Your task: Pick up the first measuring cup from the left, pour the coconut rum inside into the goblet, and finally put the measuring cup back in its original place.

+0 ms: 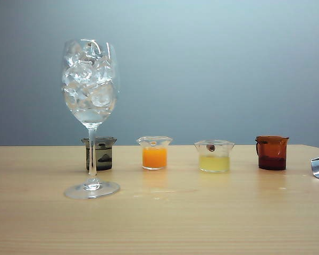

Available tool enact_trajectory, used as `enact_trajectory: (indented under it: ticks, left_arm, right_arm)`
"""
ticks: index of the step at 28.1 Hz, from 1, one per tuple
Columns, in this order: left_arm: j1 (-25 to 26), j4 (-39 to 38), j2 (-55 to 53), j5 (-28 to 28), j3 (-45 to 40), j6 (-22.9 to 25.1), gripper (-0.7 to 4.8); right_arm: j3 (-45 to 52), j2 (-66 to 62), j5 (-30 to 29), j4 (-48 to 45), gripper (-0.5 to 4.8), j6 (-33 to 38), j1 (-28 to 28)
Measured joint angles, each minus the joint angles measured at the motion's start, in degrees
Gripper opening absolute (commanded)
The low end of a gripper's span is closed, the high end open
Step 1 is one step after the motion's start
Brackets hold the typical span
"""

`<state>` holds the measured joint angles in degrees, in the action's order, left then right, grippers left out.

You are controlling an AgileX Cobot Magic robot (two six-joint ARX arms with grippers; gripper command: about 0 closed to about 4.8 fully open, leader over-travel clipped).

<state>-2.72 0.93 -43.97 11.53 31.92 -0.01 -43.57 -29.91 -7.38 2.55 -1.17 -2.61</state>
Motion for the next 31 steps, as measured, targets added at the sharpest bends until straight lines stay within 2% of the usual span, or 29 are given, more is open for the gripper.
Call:
enact_trajectory:
  ticks: [3, 9, 17, 26, 27, 28, 29, 30, 31]
  left_arm:
    - [0.0, 1.49, -4.39, 2.89, 0.04, 1.57, -0.06]
    - [0.02, 5.9, -14.69, 7.67, 0.04, 8.04, -0.06]
    - [0.0, 15.67, -28.02, 9.38, 0.09, 9.25, -0.06]
    - [0.0, 27.06, -38.29, 14.1, 0.09, 9.01, -0.04]
    - [0.0, 27.74, -39.17, 14.19, 0.13, 8.87, 0.15]
    - [0.02, 27.96, -39.95, 14.19, 0.13, 8.72, 0.75]
    - [0.02, 27.98, -40.59, 14.23, 0.13, 8.44, 1.91]
    - [0.02, 27.98, -41.46, 14.64, 0.13, 8.13, 3.86]
    - [0.02, 28.02, -42.47, 15.63, 0.13, 8.15, 4.48]
  right_arm:
    - [-2.05, -1.92, 0.02, -0.13, -0.04, 0.0, -3.39]
    - [-3.65, -4.92, 2.97, -0.04, -0.04, 0.0, -13.11]
    - [-3.63, -6.03, 7.39, -0.09, -0.04, -0.02, -21.86]
    - [-3.63, -6.1, 7.52, -0.11, -0.04, -0.42, -22.1]
    - [-3.63, -6.1, 7.52, -0.11, -0.04, -0.42, -22.1]
    - [-3.63, -6.1, 7.5, -0.11, -0.04, -0.42, -22.1]
    - [-3.63, -6.1, 7.52, -0.11, -0.04, -0.42, -22.1]
    - [-3.63, -6.12, 7.52, -0.11, -0.04, -0.42, -22.1]
    - [-3.63, -6.19, 7.52, -0.11, -0.04, -0.42, -22.1]
